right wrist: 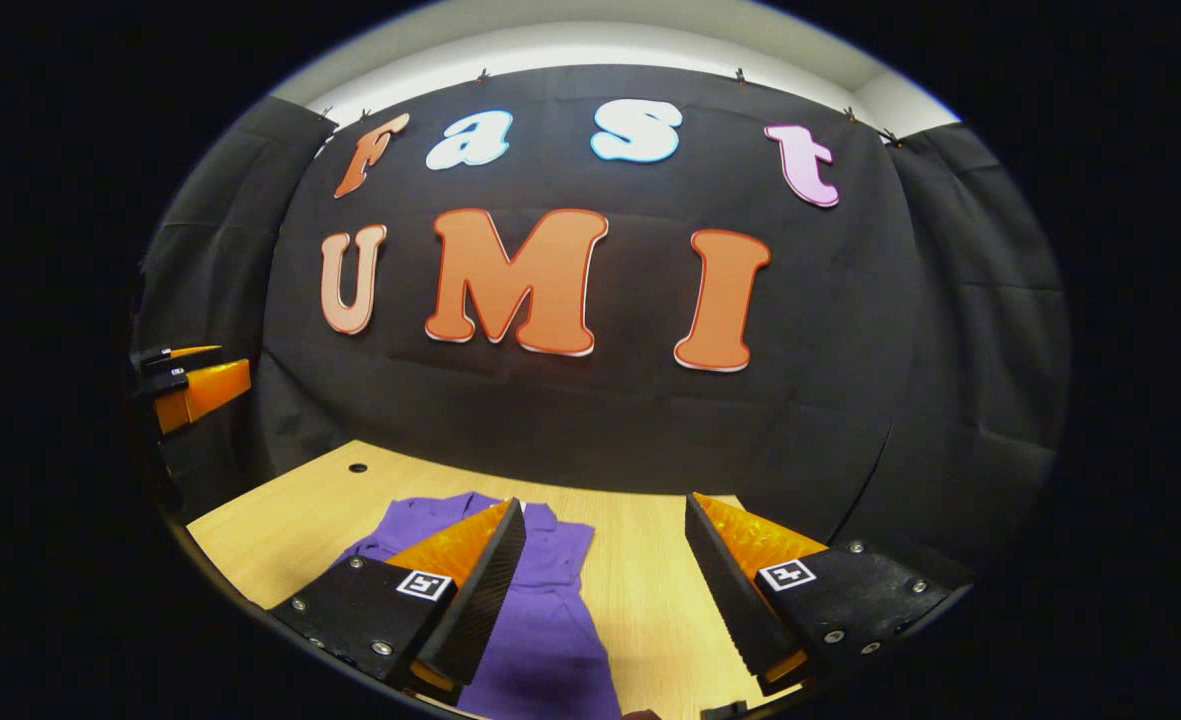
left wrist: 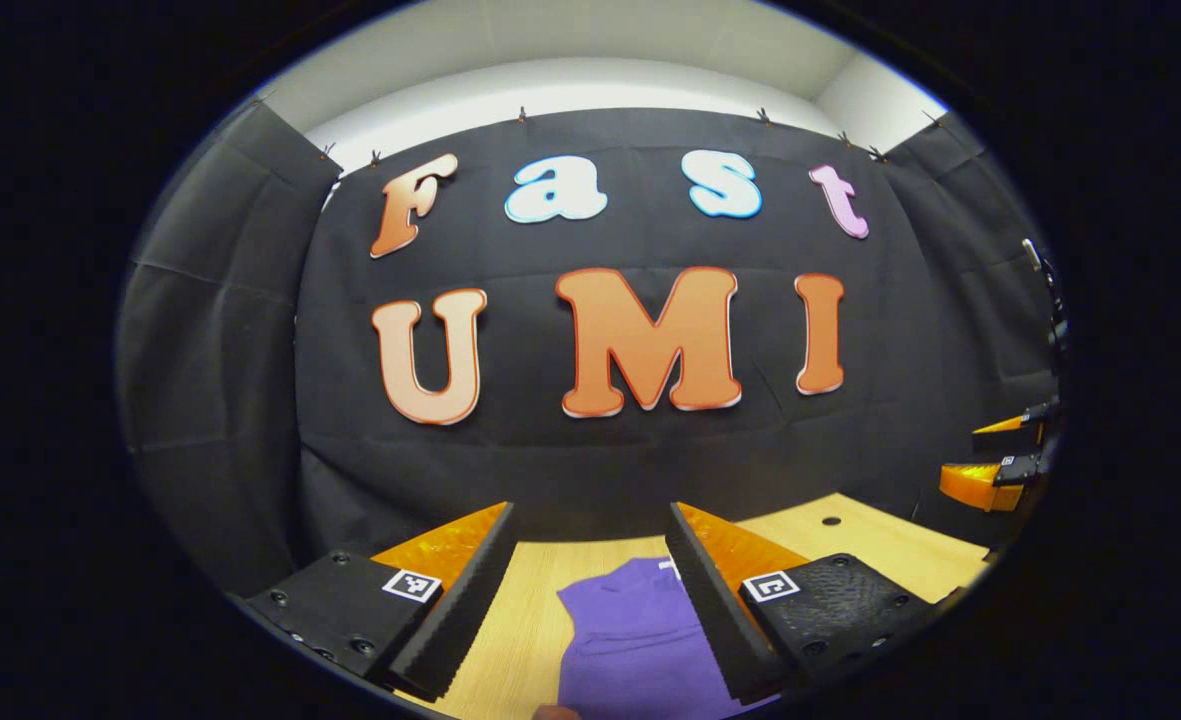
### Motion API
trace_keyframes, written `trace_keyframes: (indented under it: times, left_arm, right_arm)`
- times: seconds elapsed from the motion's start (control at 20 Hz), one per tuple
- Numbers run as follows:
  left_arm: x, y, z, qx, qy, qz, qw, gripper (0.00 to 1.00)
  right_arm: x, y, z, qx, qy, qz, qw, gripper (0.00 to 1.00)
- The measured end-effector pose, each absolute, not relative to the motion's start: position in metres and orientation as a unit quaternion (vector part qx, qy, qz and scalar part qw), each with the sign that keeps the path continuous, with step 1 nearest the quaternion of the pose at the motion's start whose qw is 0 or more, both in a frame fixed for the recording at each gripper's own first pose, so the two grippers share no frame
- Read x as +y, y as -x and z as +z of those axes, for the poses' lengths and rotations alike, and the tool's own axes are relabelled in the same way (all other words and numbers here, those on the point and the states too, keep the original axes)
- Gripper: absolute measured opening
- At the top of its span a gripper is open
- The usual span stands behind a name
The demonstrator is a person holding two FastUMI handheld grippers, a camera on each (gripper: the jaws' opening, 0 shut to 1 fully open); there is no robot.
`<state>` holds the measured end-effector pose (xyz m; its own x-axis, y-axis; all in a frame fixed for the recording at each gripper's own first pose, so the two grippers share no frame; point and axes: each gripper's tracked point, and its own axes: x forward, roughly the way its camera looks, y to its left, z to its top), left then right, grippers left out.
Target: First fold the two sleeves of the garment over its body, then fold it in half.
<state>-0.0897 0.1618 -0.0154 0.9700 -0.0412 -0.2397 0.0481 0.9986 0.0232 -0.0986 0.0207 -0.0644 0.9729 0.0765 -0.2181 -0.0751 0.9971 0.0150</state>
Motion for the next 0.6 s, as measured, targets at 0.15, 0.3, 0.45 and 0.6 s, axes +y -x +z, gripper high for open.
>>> trace_keyframes:
  times: [0.15, 0.3, 0.45, 0.6]
  left_arm:
    - [0.163, 0.109, -0.067, 0.182, -0.011, -0.036, 0.983, 0.93]
    - [0.169, 0.13, -0.127, 0.269, -0.006, -0.037, 0.962, 0.94]
    - [0.177, 0.159, -0.181, 0.351, -0.005, -0.034, 0.936, 0.94]
    - [0.176, 0.19, -0.234, 0.419, -0.009, -0.039, 0.907, 0.95]
  right_arm:
    - [0.026, 0.121, -0.114, 0.18, -0.012, 0.045, 0.982, 0.95]
    - [0.034, 0.145, -0.168, 0.258, -0.025, 0.054, 0.964, 0.97]
    - [0.039, 0.167, -0.223, 0.332, -0.044, 0.058, 0.941, 0.97]
    - [0.033, 0.183, -0.268, 0.384, -0.056, 0.048, 0.92, 0.97]
